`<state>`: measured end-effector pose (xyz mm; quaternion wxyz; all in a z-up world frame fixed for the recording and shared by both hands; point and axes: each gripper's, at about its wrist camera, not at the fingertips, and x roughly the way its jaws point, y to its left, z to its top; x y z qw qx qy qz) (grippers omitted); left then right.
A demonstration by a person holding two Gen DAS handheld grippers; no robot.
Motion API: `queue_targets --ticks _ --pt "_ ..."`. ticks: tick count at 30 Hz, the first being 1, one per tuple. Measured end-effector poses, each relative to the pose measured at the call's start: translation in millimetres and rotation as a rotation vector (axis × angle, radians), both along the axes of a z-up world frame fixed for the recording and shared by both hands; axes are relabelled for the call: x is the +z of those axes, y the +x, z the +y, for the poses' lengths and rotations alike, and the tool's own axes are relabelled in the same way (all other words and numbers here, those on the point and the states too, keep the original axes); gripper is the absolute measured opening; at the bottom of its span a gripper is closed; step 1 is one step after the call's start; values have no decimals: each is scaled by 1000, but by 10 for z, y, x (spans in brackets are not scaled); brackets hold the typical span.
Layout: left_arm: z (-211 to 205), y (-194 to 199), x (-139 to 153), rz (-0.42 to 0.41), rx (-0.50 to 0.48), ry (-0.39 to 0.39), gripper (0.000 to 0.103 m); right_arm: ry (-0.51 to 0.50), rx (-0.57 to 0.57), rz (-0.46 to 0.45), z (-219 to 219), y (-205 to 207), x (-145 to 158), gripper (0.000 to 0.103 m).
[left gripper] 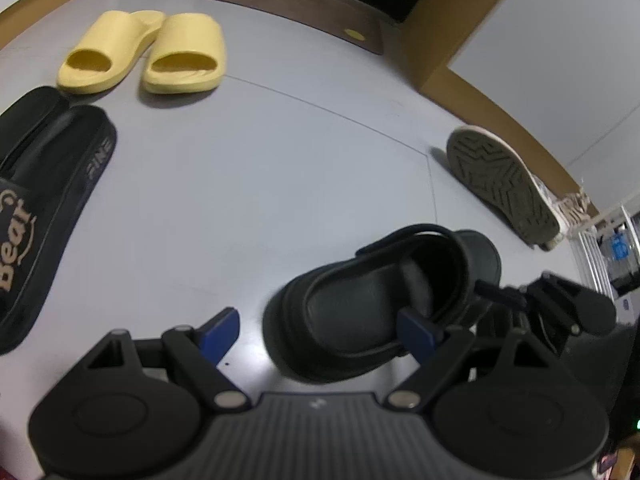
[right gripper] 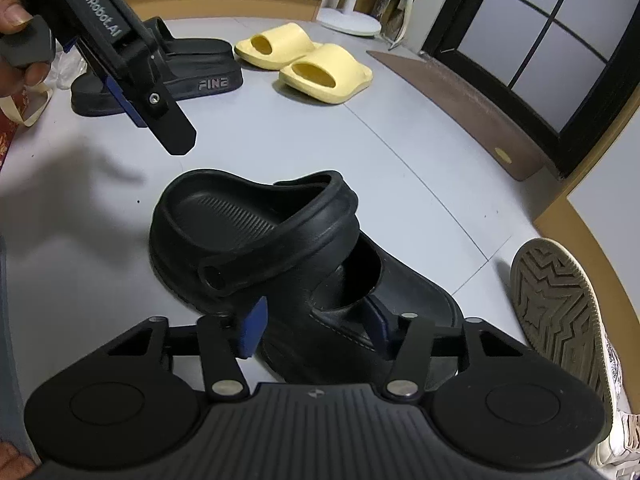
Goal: Organize scattered shoes
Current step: 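Grasp the black clog by its heel with the right gripper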
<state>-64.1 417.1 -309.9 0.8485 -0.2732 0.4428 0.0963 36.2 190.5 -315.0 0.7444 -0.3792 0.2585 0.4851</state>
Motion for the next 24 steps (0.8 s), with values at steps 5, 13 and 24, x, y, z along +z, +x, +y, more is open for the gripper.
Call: queue_targets --ticks 5,13,24 --pt "24 -10 16 -1 10 6 87 31 -14 35 80 -79 37 22" --pt "19 -74 10 -9 60 -2 87 58 -107 145 113 -36 101 13" --pt "28 -136 54 -15 85 -2 87 48 -67 214 114 -242 249 19"
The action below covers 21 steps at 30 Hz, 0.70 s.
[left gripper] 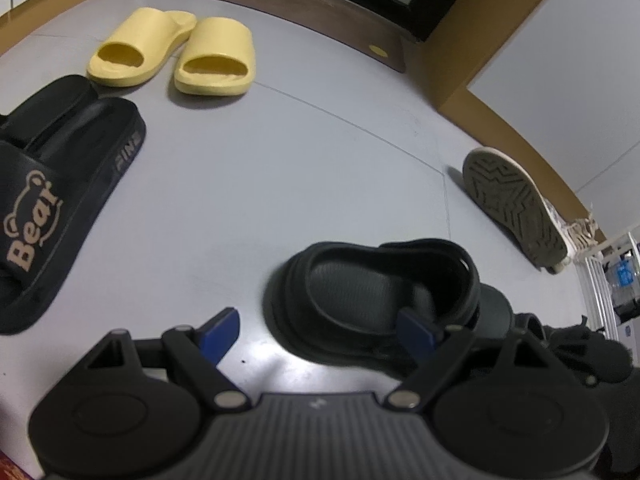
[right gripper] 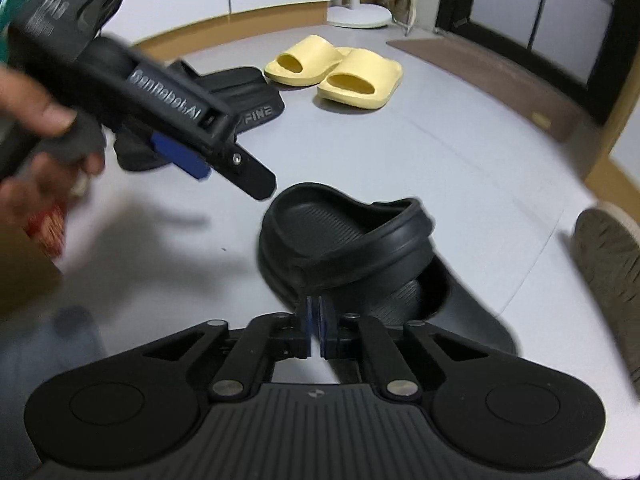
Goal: Organize scattered shoes
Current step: 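Grasp the black clog by its heel with the right gripper, then lift and carry the clog with the right gripper to the shoe row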
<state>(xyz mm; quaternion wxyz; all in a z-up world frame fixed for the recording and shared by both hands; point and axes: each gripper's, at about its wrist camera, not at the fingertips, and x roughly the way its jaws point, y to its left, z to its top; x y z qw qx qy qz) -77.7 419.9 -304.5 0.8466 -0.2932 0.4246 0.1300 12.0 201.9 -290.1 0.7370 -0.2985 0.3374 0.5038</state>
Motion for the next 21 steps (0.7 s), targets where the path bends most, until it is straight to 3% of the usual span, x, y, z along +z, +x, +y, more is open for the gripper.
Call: queue_targets --ticks 1,2,3,4,7,12,17,21 --pt "2 -4 2 0 1 0 87 4 -28 -7 -29 45 18 31" --pt "4 -11 4 1 2 1 87 9 -62 -15 -65 102 36 66" --pt "5 -16 4 2 1 2 87 19 -106 -26 -110 172 50 91" --pt "1 -17 0 4 -1 3 87 29 -128 -38 -142 214 55 96" --pt "-11 -13 -19 8 -6 5 87 15 -145 -75 -197 373 23 97" --pt "-2 10 -22 6 -9 9 87 -53 -121 -40 -142 592 -126 97" --pt "21 12 -21 6 -2 11 87 -31 -122 -1 -74 686 -195 98" --pt "17 2 -34 11 -3 11 87 -8 -158 64 -106 684 -192 86"
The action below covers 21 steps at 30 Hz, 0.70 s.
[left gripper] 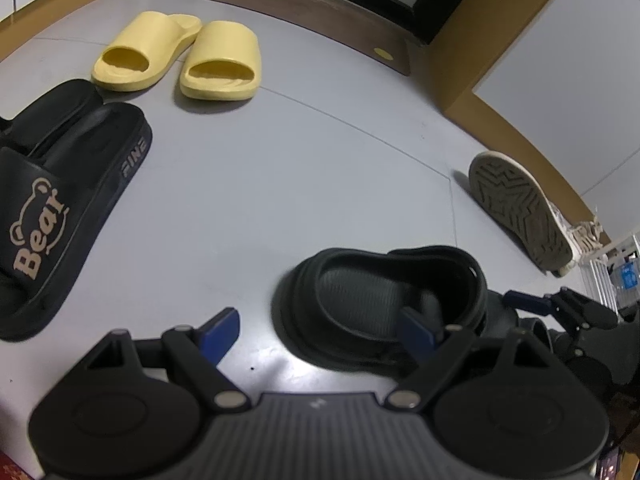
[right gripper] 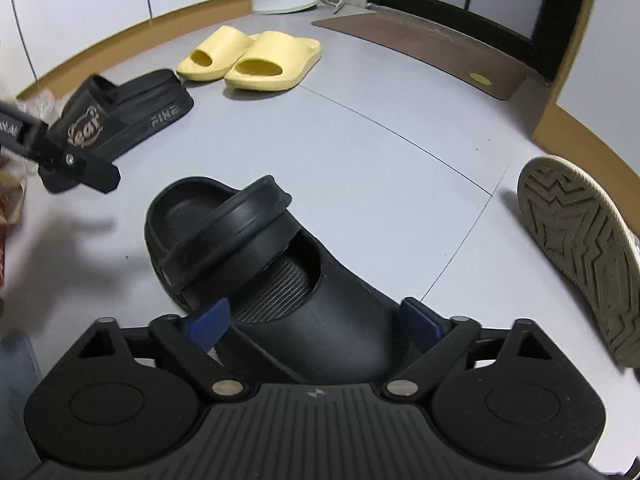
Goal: Organize scattered shoes
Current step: 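Lift and carry the clog with the right gripper to the shoe row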
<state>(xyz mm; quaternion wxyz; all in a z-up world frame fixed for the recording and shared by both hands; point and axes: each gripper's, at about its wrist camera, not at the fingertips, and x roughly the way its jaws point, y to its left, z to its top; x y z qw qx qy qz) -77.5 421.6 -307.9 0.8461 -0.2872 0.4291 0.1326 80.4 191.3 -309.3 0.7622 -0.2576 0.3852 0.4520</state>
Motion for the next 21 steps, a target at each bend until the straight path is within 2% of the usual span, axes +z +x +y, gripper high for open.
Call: queue_targets --ticks 8,13,16,18,21 --pt "-2 -17 -12 0 8 -5 87 -10 -39 43 -79 -157 30 84" --pt "-3 -10 -26 2 8 -6 87 -4 -34 35 -116 -298 23 82" --pt "-12 5 -24 5 3 -4 87 27 -64 52 -107 -288 41 84" --pt "-10 13 -12 3 4 -2 87 56 -73 71 -89 -253 69 91" --pt "22 13 17 -9 22 -5 87 62 -74 41 -2 -178 54 93"
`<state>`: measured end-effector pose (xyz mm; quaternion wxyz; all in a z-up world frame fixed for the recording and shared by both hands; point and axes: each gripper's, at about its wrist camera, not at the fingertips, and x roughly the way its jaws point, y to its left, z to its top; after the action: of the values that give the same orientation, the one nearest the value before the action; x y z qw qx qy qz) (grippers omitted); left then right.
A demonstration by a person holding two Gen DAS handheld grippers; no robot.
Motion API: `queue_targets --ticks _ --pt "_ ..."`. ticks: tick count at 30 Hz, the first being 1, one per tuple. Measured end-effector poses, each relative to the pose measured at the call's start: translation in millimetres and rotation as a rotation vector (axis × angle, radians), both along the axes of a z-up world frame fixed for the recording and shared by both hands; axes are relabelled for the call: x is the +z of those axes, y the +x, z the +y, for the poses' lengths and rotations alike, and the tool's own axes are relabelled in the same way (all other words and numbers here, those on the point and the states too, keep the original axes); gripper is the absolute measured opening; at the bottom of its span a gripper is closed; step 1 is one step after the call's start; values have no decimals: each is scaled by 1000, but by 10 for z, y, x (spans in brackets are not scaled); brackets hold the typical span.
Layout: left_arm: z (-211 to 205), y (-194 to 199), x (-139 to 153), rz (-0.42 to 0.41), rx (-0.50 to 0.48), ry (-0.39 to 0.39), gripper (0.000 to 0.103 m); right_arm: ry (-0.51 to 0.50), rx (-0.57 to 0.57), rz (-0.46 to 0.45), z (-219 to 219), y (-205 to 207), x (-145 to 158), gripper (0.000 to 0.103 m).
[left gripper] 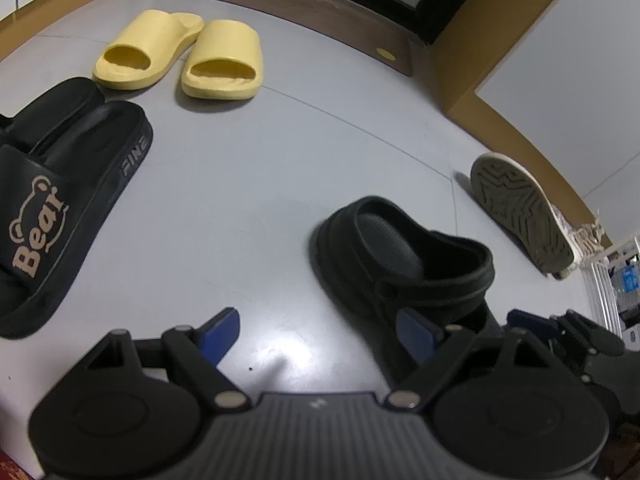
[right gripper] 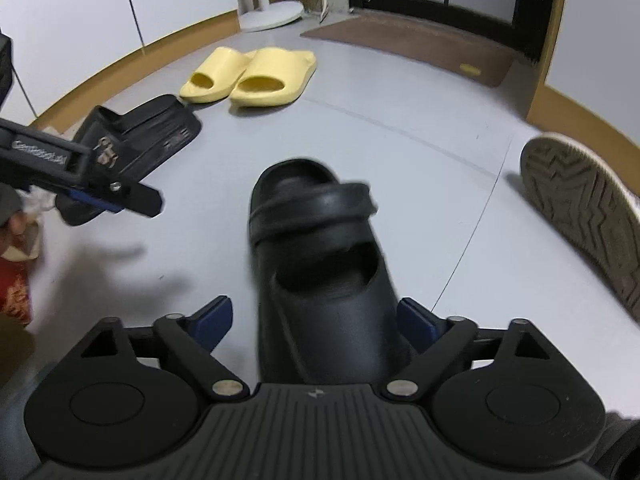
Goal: Organize scattered shoes
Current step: 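Lift and carry the clog with the right gripper to the shoe row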
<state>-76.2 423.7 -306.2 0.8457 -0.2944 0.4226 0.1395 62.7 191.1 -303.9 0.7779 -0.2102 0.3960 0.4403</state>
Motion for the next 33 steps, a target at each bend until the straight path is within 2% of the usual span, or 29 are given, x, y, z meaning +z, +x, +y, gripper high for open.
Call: queue_targets --ticks 9,14,18,22,27,33 --pt "21 20 -19 6 -3 -2 87 -77 26 11 241 160 -238 95" --pt "23 20 -24 5 -8 -2 87 -87 -33 27 225 114 -228 92" --pt "52 20 -6 1 -1 3 87 -78 -151 97 132 126 -180 85" --pt "55 36 12 -1 -7 9 87 -76 -196 117 89 117 -166 84" --pt "49 44 8 -1 -10 7 87 -78 -169 120 137 172 -236 92" --pt "73 40 -5 3 -6 5 87 -76 -147 151 163 239 -308 94"
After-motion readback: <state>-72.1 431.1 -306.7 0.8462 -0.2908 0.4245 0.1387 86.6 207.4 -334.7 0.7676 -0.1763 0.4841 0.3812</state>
